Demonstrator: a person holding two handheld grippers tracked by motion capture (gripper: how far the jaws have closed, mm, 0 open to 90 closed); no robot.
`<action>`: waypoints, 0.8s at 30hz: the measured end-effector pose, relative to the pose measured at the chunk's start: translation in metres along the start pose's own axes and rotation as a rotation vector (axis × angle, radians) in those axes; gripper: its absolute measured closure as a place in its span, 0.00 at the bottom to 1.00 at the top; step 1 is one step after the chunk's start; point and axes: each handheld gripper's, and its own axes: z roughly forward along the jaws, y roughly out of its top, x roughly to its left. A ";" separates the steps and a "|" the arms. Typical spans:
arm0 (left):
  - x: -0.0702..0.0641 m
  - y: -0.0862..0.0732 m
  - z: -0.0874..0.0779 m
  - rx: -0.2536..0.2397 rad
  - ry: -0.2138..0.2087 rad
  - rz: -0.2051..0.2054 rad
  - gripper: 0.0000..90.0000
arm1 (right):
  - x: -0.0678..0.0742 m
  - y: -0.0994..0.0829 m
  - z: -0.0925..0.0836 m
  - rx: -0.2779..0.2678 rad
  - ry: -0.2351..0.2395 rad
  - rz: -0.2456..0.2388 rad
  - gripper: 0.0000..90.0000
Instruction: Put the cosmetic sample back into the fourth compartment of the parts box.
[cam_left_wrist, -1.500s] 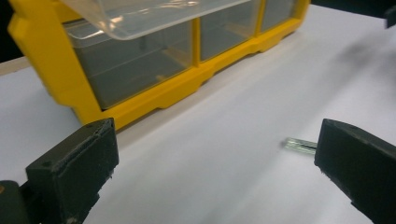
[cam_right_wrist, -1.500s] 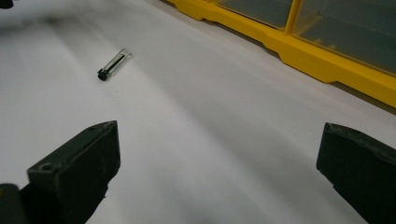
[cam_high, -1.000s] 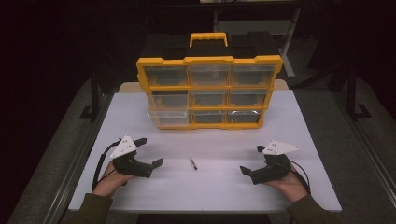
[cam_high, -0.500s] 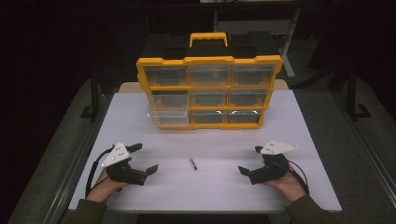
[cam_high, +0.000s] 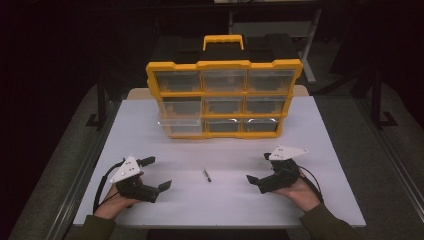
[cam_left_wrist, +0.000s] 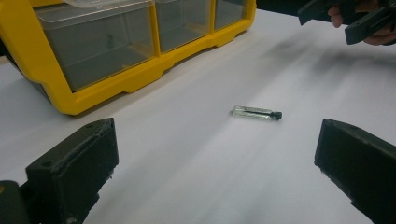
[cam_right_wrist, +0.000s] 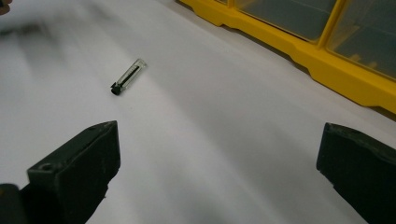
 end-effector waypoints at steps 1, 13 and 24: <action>0.000 0.000 0.000 0.000 -0.003 0.003 0.00 | 0.000 0.001 0.001 0.001 0.001 -0.002 0.00; -0.001 -0.001 0.002 0.008 -0.006 0.002 0.00 | 0.002 0.016 0.008 0.006 0.026 -0.002 0.00; -0.001 -0.001 0.001 0.005 -0.004 -0.008 0.00 | 0.006 0.029 0.017 0.020 0.043 -0.014 0.00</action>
